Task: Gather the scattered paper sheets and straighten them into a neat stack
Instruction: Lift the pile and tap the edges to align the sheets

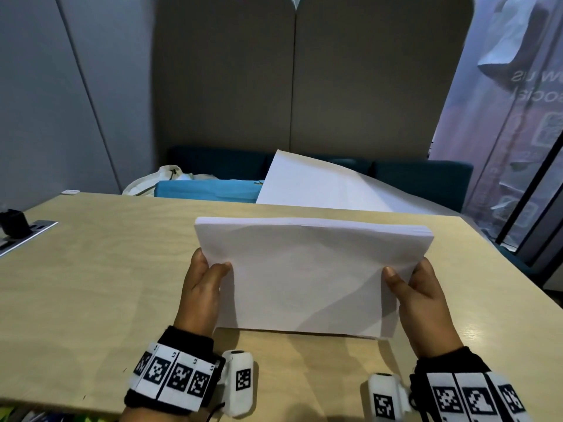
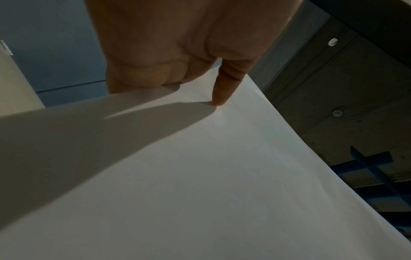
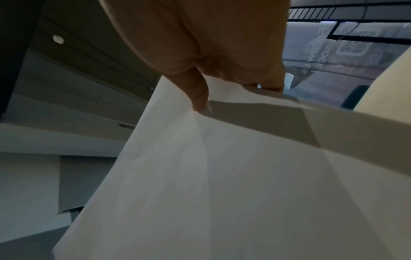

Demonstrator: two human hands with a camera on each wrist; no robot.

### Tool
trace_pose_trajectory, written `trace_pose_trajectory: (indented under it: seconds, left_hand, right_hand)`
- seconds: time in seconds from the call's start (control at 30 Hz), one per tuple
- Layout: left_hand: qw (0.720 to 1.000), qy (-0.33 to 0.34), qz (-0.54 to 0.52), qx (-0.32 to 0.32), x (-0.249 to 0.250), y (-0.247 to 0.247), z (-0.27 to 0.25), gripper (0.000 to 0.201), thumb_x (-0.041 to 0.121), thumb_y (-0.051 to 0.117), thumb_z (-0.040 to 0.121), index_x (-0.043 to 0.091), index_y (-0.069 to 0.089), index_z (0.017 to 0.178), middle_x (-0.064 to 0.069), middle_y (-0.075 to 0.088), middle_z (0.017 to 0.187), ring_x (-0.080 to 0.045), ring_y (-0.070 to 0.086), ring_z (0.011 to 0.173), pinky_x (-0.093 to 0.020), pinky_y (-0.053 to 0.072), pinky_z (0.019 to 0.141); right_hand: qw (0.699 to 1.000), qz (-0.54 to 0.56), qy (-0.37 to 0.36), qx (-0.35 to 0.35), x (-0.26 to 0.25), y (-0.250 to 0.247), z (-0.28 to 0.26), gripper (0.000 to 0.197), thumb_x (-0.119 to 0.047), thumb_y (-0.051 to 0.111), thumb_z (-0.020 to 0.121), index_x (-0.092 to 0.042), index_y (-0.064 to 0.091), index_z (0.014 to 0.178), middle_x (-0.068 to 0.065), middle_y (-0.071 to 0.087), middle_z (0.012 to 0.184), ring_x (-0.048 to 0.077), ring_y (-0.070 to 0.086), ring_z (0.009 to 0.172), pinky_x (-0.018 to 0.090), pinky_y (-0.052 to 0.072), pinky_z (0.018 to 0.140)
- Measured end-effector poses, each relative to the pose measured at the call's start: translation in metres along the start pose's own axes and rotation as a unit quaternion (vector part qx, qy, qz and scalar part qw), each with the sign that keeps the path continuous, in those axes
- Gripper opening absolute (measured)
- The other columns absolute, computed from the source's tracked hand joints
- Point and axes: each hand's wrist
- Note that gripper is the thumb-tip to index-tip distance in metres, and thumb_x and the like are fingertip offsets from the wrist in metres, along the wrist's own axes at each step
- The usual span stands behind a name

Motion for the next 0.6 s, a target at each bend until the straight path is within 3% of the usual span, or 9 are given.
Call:
trace_pose_trajectory:
  seconds: [0.1,0.17,0.23,0.27,0.33,0.37,0.43,0.5,0.6]
  left_hand:
    - [1.000,0.007,0.000,-0.004,0.002,0.000,-0.001,0.019,0.006,0.051,0.090,0.022,0.057,0.098,0.008,0.064,0.089,0.009,0.061,0.071,-0.026,0.044,0.070]
    - [1.000,0.008,-0.006,-0.005,0.001,0.001,0.000,0.017,0.007,0.052,0.090,0.022,0.058,0.096,0.006,0.065,0.088,0.003,0.062,0.072,-0.029,0.044,0.070]
    - [1.000,0.005,-0.015,-0.003,-0.002,0.000,0.000,0.018,0.006,0.052,0.090,0.021,0.059,0.096,0.006,0.065,0.087,0.005,0.062,0.070,-0.028,0.045,0.069]
    - [1.000,0.003,-0.018,-0.003,-0.002,0.000,0.000,0.015,0.010,0.054,0.087,0.021,0.059,0.096,0.006,0.065,0.087,0.004,0.062,0.071,-0.029,0.046,0.070]
    - [1.000,0.001,-0.024,-0.008,-0.003,0.000,0.000,0.021,0.020,0.054,0.077,0.021,0.060,0.097,0.006,0.066,0.087,-0.005,0.062,0.079,-0.032,0.046,0.073]
    - [1.000,0.002,-0.029,-0.010,-0.003,0.000,-0.001,0.024,0.021,0.053,0.075,0.021,0.060,0.097,0.006,0.066,0.088,-0.008,0.061,0.080,-0.032,0.046,0.074]
    - [0.999,0.005,-0.043,-0.011,-0.003,0.001,-0.001,0.017,0.015,0.054,0.082,0.021,0.060,0.096,0.005,0.065,0.087,-0.005,0.062,0.077,-0.031,0.045,0.071]
    - [0.999,-0.005,-0.052,-0.014,-0.001,0.002,-0.002,0.019,0.005,0.050,0.090,0.020,0.058,0.097,-0.001,0.064,0.091,-0.009,0.061,0.078,-0.034,0.046,0.073]
    - [0.998,-0.018,-0.065,-0.016,-0.001,0.001,-0.002,0.020,0.014,0.057,0.080,0.019,0.059,0.099,-0.009,0.065,0.097,-0.023,0.060,0.087,-0.040,0.048,0.079]
  right_hand:
    - [1.000,0.003,0.007,-0.005,-0.006,-0.001,-0.001,0.027,-0.003,0.057,0.091,-0.027,0.054,0.103,-0.003,0.065,0.102,0.013,0.061,0.094,0.027,0.047,0.076]
    - [0.999,-0.030,-0.013,0.004,-0.016,-0.003,-0.002,0.029,-0.007,0.063,0.087,-0.029,0.052,0.102,-0.006,0.063,0.101,0.012,0.061,0.095,0.026,0.047,0.075]
    - [0.989,-0.134,-0.065,0.019,-0.032,-0.003,-0.003,0.033,-0.014,0.067,0.085,-0.028,0.048,0.108,-0.013,0.057,0.101,0.008,0.057,0.095,0.027,0.048,0.076]
    - [0.966,-0.229,-0.113,0.028,-0.042,-0.002,-0.004,0.040,-0.019,0.069,0.083,-0.028,0.046,0.115,-0.013,0.055,0.104,0.008,0.055,0.097,0.030,0.048,0.081]
    - [0.879,-0.429,-0.208,0.020,-0.063,0.006,-0.004,0.056,-0.032,0.070,0.081,-0.029,0.041,0.129,-0.008,0.048,0.119,0.013,0.046,0.113,0.044,0.039,0.100]
    - [0.834,-0.500,-0.232,0.001,-0.072,0.014,-0.003,0.063,-0.038,0.068,0.081,-0.030,0.037,0.135,-0.006,0.044,0.128,0.016,0.039,0.123,0.051,0.029,0.108]
    - [0.776,-0.582,-0.230,-0.079,-0.088,0.034,-0.002,0.064,-0.046,0.060,0.084,-0.032,0.033,0.141,-0.007,0.038,0.139,0.016,0.030,0.135,0.059,0.013,0.114]
    - [0.739,-0.622,-0.200,-0.163,-0.096,0.058,0.000,0.054,-0.047,0.051,0.091,-0.031,0.033,0.139,-0.007,0.041,0.137,0.016,0.033,0.133,0.061,0.011,0.114]
    - [0.724,-0.626,-0.185,-0.221,-0.097,0.081,0.009,0.018,-0.034,0.043,0.096,-0.022,0.046,0.110,-0.003,0.058,0.108,0.023,0.052,0.103,0.052,0.033,0.102]
Point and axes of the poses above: each hand's wrist, its own z-axis towards the middle knuckle, its own y-axis out of the palm, x = y × z
